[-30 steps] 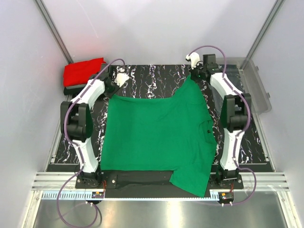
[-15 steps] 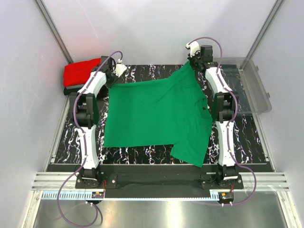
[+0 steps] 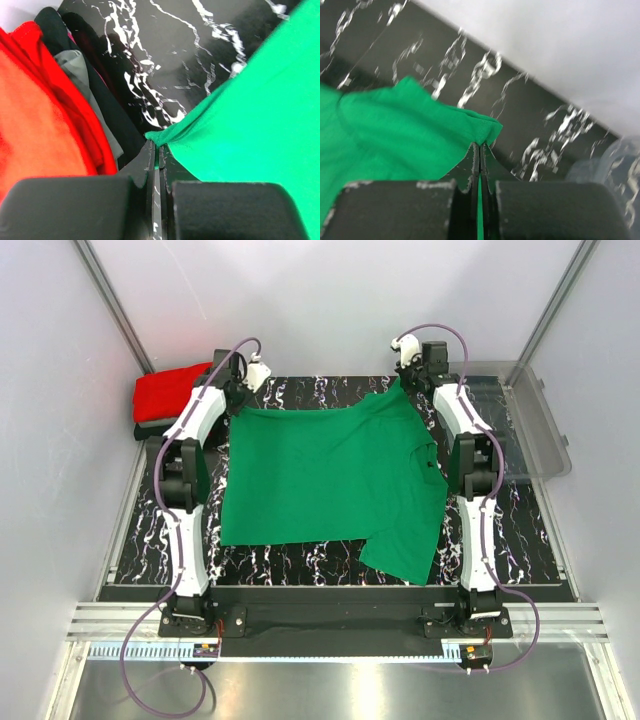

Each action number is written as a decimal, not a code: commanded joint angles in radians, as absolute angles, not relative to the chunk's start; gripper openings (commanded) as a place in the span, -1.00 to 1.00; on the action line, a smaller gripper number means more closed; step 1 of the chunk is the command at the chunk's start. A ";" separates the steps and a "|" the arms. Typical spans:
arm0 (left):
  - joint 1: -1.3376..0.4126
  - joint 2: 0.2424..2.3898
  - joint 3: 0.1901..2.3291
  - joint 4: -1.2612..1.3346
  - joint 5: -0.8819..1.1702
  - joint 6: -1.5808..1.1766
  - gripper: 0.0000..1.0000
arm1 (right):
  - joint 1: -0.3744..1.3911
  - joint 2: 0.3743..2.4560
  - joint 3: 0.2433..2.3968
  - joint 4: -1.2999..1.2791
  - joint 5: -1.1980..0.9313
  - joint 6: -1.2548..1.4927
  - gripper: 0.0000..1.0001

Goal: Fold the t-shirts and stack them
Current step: Fold the tshirt

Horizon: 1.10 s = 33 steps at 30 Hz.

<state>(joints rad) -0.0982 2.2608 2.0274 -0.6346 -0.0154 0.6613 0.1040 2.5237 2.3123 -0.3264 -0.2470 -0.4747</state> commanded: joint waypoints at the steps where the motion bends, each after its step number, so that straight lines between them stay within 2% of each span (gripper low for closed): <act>1: -0.110 2.097 1.977 -0.603 0.040 0.661 -1.00 | 0.098 2.338 2.237 -0.305 -0.256 -0.480 -1.00; 20: -0.127 1.859 1.611 -0.615 0.023 0.683 -1.00 | 0.100 1.898 1.620 -0.276 -0.319 -0.523 -1.00; 33: -0.127 1.790 1.462 -0.617 0.017 0.672 -1.00 | 0.100 1.698 1.327 -0.279 -0.322 -0.512 -1.00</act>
<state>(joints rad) -0.1299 1.8439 1.4807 -0.6373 0.0143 0.6762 0.1036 1.7790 1.3560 -0.3035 -0.3069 -0.5079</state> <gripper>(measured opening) 0.024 0.011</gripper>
